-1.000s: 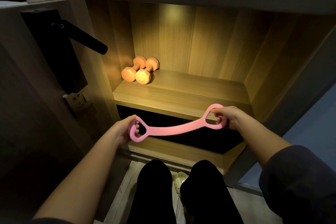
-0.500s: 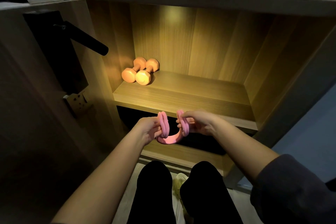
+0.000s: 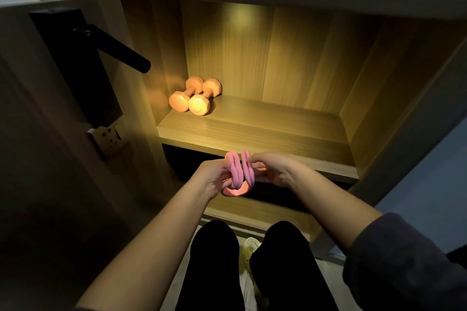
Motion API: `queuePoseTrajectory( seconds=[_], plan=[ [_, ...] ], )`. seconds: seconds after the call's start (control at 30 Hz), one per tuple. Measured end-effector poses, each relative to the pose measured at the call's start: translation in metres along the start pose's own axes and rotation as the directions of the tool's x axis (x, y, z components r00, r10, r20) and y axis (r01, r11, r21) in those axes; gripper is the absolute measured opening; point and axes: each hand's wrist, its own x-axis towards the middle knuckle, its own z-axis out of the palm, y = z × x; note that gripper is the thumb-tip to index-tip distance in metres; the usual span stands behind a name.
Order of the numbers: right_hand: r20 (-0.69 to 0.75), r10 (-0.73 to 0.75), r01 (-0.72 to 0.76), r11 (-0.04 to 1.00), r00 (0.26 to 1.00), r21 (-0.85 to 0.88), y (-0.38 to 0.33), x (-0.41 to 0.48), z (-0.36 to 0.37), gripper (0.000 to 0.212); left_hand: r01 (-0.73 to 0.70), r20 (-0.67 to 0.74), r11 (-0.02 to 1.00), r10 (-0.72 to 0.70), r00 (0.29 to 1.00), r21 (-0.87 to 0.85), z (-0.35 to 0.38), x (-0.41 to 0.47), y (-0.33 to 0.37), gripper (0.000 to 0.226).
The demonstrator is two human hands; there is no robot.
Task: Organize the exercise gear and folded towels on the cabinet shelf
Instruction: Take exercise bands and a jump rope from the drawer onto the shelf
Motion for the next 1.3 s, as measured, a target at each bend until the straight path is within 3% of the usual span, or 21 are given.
queuePoseTrajectory(
  seconds=[0.2, 0.4, 0.5, 0.57, 0.67, 0.73, 0.83, 0.9, 1.03, 1.1, 1.23, 1.3],
  plan=[
    [0.021, -0.002, 0.003, 0.999, 1.0, -0.032, 0.001, -0.003, 0.0, 0.012, -0.002, 0.019, 1.0, 0.002, 1.0, -0.006, 0.005, -0.003, -0.001, 0.021],
    [0.031, -0.096, 0.1, 0.975, 0.995, -0.199, 0.0, -0.004, 0.001, 0.002, -0.043, 0.09, 0.999, 0.042, 0.995, 0.0, 0.006, -0.005, -0.004, 0.013],
    [0.144, -0.128, 0.165, 0.946, 0.981, -0.279, 0.001, -0.006, -0.007, 0.008, -0.136, 0.108, 0.981, 0.121, 0.987, 0.142, -0.006, -0.001, -0.009, 0.009],
    [0.232, -0.153, 0.237, 0.889, 0.961, -0.393, 0.0, -0.009, -0.014, 0.019, -0.217, 0.098, 0.909, 0.194, 0.976, 0.356, -0.014, 0.002, -0.01, 0.012],
    [0.295, -0.216, 0.353, 0.741, 0.931, -0.571, -0.002, -0.014, -0.017, 0.026, -0.31, 0.121, 0.707, 0.305, 0.945, 0.636, -0.024, 0.004, -0.006, 0.027],
    [0.327, -0.251, 0.408, 0.663, 0.911, -0.628, -0.003, -0.017, -0.017, 0.022, -0.359, 0.156, 0.598, 0.364, 0.918, 0.717, -0.028, 0.004, -0.003, 0.037],
    [0.409, -0.243, 0.469, 0.592, 0.88, -0.655, -0.004, -0.022, -0.016, 0.03, -0.469, 0.317, 0.524, 0.356, 0.879, 0.711, -0.031, 0.002, 0.001, 0.061],
    [0.458, -0.221, 0.491, 0.595, 0.861, -0.636, -0.007, -0.026, -0.017, 0.037, -0.502, 0.412, 0.549, 0.289, 0.864, 0.668, -0.032, 0.0, 0.002, 0.069],
    [0.496, -0.236, 0.542, 0.5, 0.835, -0.676, -0.016, -0.031, -0.019, 0.036, -0.514, 0.444, 0.55, 0.267, 0.855, 0.658, -0.031, 0.0, -0.002, 0.035],
    [0.49, -0.263, 0.553, 0.488, 0.831, -0.676, -0.016, -0.031, -0.019, 0.039, -0.511, 0.433, 0.592, 0.282, 0.856, 0.623, -0.03, 0.0, -0.006, 0.031],
    [0.414, -0.378, 0.56, 0.601, 0.828, -0.57, -0.007, -0.031, -0.025, 0.039, -0.515, 0.365, 0.664, 0.365, 0.856, 0.542, -0.03, 0.004, -0.011, 0.027],
    [0.316, -0.433, 0.53, 0.762, 0.844, -0.373, 0.004, -0.03, -0.025, 0.033, -0.502, 0.296, 0.761, 0.41, 0.863, 0.411, -0.03, 0.003, -0.013, 0.033]
  ],
)
